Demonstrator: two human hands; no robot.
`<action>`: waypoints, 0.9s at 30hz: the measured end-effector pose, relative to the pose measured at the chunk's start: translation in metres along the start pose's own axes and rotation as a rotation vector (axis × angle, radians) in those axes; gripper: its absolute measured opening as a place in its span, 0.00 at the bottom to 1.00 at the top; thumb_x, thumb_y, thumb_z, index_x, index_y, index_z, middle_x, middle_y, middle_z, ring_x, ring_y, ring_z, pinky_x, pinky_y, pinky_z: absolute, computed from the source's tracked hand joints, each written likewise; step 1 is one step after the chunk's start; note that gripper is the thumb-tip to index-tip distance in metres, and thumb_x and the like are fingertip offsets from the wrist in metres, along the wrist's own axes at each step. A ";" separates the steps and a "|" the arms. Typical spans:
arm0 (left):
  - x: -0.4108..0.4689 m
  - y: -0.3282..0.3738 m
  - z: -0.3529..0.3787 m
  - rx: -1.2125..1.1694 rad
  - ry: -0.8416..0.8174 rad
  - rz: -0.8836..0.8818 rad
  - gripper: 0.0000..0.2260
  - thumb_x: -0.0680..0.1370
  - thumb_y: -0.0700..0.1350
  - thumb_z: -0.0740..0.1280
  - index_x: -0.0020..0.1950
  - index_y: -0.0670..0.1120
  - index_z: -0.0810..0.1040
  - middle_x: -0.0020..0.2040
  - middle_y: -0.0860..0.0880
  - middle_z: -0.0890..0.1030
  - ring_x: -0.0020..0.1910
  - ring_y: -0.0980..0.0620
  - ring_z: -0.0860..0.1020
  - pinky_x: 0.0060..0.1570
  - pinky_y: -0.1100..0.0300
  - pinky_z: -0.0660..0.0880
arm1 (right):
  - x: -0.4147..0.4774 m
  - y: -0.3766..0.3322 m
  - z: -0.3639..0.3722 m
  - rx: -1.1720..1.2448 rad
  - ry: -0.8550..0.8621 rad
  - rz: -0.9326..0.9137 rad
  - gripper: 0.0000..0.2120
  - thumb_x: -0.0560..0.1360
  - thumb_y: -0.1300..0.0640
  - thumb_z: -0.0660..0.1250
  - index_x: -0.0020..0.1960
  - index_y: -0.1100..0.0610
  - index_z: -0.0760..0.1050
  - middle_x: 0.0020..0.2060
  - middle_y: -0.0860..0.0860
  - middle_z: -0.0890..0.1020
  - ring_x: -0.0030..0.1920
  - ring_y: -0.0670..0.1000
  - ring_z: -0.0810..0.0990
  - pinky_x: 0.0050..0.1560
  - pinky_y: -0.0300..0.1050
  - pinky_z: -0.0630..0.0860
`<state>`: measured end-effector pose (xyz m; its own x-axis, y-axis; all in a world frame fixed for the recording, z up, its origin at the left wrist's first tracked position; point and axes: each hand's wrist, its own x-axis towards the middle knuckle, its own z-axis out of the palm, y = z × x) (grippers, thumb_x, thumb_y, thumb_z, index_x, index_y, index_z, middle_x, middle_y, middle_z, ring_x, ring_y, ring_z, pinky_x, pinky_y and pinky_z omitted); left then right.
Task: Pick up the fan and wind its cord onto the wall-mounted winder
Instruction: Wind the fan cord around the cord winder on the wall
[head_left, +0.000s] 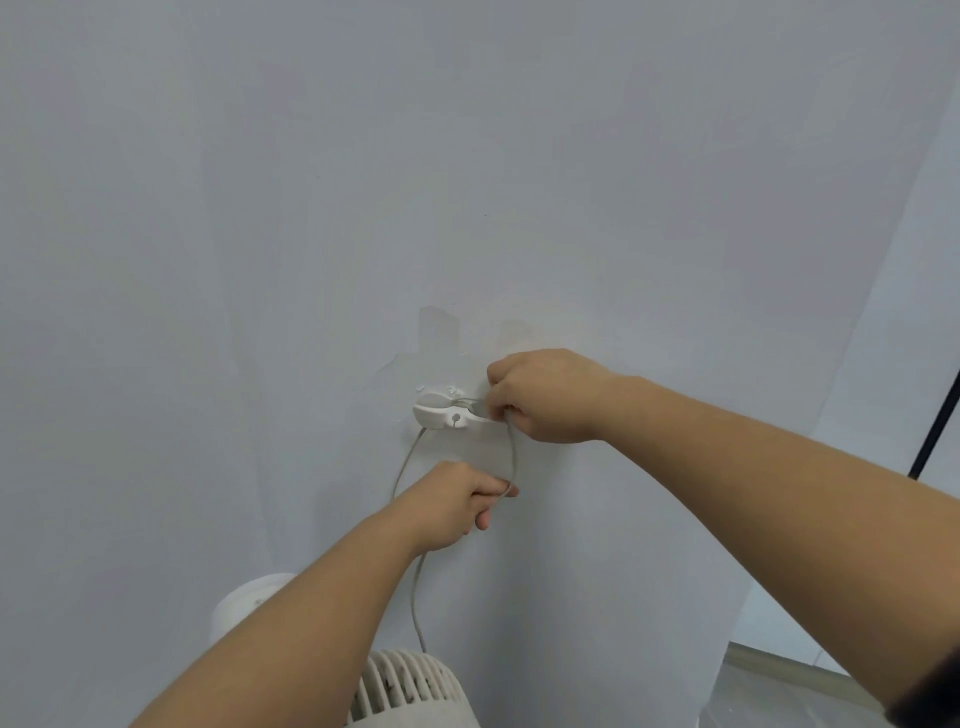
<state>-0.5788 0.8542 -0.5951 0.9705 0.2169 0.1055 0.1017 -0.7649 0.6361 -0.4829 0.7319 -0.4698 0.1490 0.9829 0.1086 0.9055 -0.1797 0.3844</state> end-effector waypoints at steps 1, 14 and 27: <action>0.000 -0.002 -0.002 0.052 0.006 -0.020 0.16 0.80 0.39 0.57 0.57 0.51 0.83 0.36 0.51 0.78 0.30 0.59 0.72 0.35 0.71 0.70 | 0.000 -0.001 0.001 -0.013 0.007 0.000 0.13 0.78 0.60 0.56 0.54 0.50 0.77 0.51 0.47 0.75 0.55 0.51 0.74 0.46 0.46 0.72; -0.010 -0.019 -0.021 0.316 0.160 -0.315 0.19 0.81 0.55 0.56 0.34 0.47 0.71 0.44 0.44 0.80 0.42 0.45 0.76 0.44 0.54 0.73 | 0.008 -0.014 0.007 0.052 0.013 0.136 0.25 0.78 0.58 0.57 0.72 0.40 0.63 0.57 0.48 0.75 0.60 0.52 0.71 0.45 0.46 0.67; -0.014 -0.030 -0.035 0.179 0.559 -0.401 0.17 0.80 0.55 0.58 0.34 0.48 0.67 0.36 0.47 0.75 0.36 0.46 0.73 0.32 0.57 0.65 | 0.012 -0.020 0.005 0.107 -0.013 0.229 0.22 0.79 0.57 0.56 0.70 0.38 0.65 0.60 0.48 0.74 0.63 0.51 0.69 0.47 0.46 0.66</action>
<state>-0.6032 0.8959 -0.5889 0.5983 0.7444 0.2965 0.5083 -0.6387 0.5777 -0.4974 0.7470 -0.4804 0.3599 0.9174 0.1699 0.8841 -0.3935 0.2521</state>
